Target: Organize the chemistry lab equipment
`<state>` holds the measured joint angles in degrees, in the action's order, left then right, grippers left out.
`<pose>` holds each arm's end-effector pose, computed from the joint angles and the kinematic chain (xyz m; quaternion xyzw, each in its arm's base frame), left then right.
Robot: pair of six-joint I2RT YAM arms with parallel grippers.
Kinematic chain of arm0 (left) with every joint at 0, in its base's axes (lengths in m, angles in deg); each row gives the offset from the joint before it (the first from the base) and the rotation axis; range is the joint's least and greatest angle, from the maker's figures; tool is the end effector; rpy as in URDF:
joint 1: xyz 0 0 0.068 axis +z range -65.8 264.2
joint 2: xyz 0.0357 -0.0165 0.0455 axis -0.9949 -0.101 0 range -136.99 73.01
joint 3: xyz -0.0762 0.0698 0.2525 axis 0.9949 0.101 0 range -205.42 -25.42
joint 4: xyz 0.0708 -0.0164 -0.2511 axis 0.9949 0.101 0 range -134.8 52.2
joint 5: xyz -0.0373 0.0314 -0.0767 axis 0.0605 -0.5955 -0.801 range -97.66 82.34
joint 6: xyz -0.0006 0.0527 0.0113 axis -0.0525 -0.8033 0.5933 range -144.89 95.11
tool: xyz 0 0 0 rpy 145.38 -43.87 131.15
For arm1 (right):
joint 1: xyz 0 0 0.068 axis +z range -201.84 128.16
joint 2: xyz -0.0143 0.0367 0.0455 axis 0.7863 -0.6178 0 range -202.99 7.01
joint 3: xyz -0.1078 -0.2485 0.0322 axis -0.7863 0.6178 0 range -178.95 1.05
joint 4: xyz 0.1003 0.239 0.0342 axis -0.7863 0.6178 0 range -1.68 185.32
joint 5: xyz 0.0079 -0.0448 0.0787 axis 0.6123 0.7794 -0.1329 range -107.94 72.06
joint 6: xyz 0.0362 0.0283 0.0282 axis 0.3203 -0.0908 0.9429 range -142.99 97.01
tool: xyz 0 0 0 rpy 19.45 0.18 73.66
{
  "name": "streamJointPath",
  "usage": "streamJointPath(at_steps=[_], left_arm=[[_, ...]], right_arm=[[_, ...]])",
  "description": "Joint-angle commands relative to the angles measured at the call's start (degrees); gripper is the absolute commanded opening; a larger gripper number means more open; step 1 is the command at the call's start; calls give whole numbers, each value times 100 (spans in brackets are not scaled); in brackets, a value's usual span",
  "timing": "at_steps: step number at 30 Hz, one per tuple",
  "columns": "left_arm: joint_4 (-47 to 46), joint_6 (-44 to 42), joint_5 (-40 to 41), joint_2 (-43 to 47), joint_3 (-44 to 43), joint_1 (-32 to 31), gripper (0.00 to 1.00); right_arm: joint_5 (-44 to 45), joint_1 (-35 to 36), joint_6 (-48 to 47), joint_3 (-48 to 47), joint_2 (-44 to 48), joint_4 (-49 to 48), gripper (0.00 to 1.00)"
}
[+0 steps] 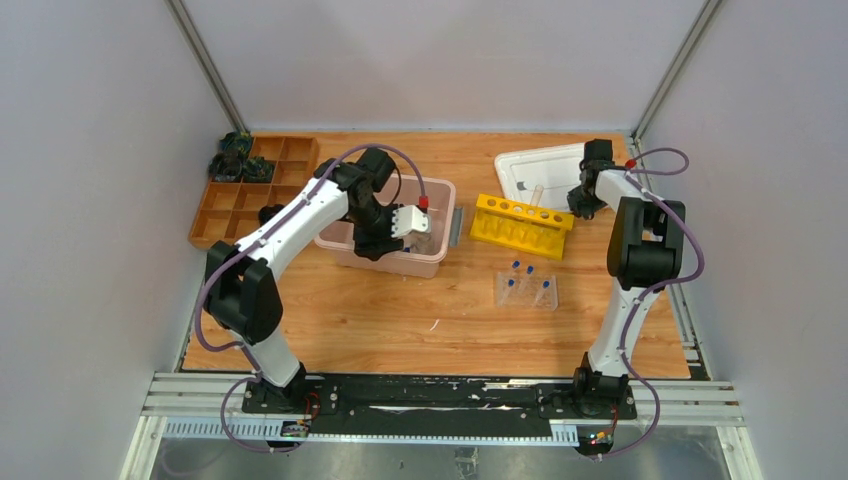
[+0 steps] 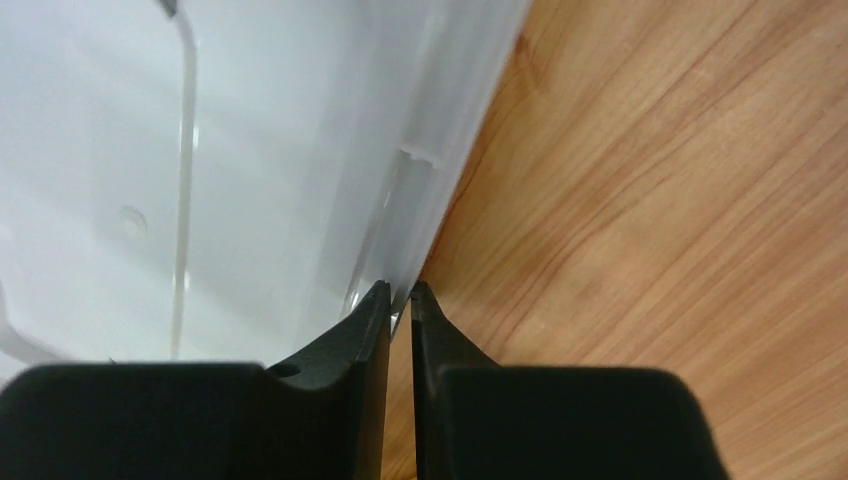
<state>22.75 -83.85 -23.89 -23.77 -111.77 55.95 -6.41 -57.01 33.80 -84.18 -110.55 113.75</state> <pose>0.2820 -0.1629 0.2846 0.6897 0.7027 -0.1079 0.1371 0.4369 -0.0466 0.1751 0.5159 0.8051 0.0334 0.2907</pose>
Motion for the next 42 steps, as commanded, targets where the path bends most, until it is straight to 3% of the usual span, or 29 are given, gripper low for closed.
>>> streamJointPath(at_steps=[1,12,20,25,34,39,41,42], left_arm=[[-347,420,-143,-52,-4,-113,53],[-471,927,-557,-63,159,-264,43],[-470,1377,-682,-152,232,-348,39],[-471,1742,-837,-323,66,-352,32],[-461,2064,-1174,-145,-182,-401,33],[-462,2047,-988,135,-194,-400,66],[-462,2020,-913,313,-238,-401,96],[-469,2006,-902,423,-273,-398,99]], right_arm=[[-86,60,169,192,120,-121,12],[-225,69,342,217,76,-336,0],[-234,77,657,187,180,-455,0],[-407,77,1050,241,222,-677,0],[-595,77,1234,331,500,-1243,0],[-692,77,1375,434,822,-1482,0],[-705,82,1410,442,948,-1521,0],[-711,78,1424,444,1015,-1545,0]])
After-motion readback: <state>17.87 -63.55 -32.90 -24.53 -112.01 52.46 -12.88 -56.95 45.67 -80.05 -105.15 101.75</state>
